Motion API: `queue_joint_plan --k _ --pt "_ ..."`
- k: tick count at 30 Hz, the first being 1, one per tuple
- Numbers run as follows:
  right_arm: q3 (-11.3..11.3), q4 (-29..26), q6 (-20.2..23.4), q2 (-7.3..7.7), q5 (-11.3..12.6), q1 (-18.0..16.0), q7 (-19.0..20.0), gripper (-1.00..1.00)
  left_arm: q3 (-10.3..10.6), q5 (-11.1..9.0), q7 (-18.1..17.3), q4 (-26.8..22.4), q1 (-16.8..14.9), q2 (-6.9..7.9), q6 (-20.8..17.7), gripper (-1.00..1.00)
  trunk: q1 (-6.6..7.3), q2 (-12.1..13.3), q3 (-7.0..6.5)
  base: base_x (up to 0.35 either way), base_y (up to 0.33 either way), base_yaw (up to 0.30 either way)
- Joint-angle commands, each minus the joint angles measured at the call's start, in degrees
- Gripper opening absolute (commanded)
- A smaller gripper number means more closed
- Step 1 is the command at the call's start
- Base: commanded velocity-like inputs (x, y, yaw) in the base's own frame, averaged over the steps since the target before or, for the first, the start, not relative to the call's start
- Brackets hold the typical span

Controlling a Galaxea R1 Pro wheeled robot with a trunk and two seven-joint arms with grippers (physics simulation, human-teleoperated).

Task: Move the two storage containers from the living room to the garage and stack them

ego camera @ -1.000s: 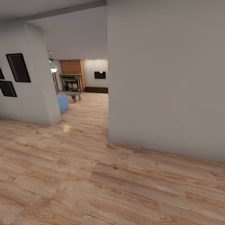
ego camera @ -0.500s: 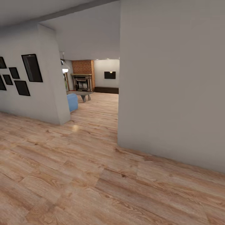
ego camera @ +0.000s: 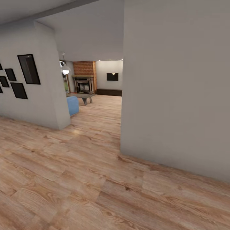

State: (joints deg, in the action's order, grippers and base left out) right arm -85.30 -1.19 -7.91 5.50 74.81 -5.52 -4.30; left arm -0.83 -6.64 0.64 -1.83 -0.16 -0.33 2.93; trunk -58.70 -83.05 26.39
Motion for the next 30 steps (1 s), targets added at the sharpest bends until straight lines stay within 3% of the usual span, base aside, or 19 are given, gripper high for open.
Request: queue_joint_plan --k 1,30 --pt "-0.48 -0.13 -0.09 0.04 0.42 -0.02 -0.28 1.00 -0.02 -0.48 0.07 0.00 -0.02 -0.02 0.15 1.00 -0.03 -0.02 0.06 0.322 0.000 0.055" --pt "-0.49 -0.16 -0.09 0.04 0.16 -0.02 -0.27 1.00 0.00 -0.48 0.07 -0.02 -0.02 -0.02 0.15 1.00 -0.03 -0.02 0.06 0.322 0.000 0.256"
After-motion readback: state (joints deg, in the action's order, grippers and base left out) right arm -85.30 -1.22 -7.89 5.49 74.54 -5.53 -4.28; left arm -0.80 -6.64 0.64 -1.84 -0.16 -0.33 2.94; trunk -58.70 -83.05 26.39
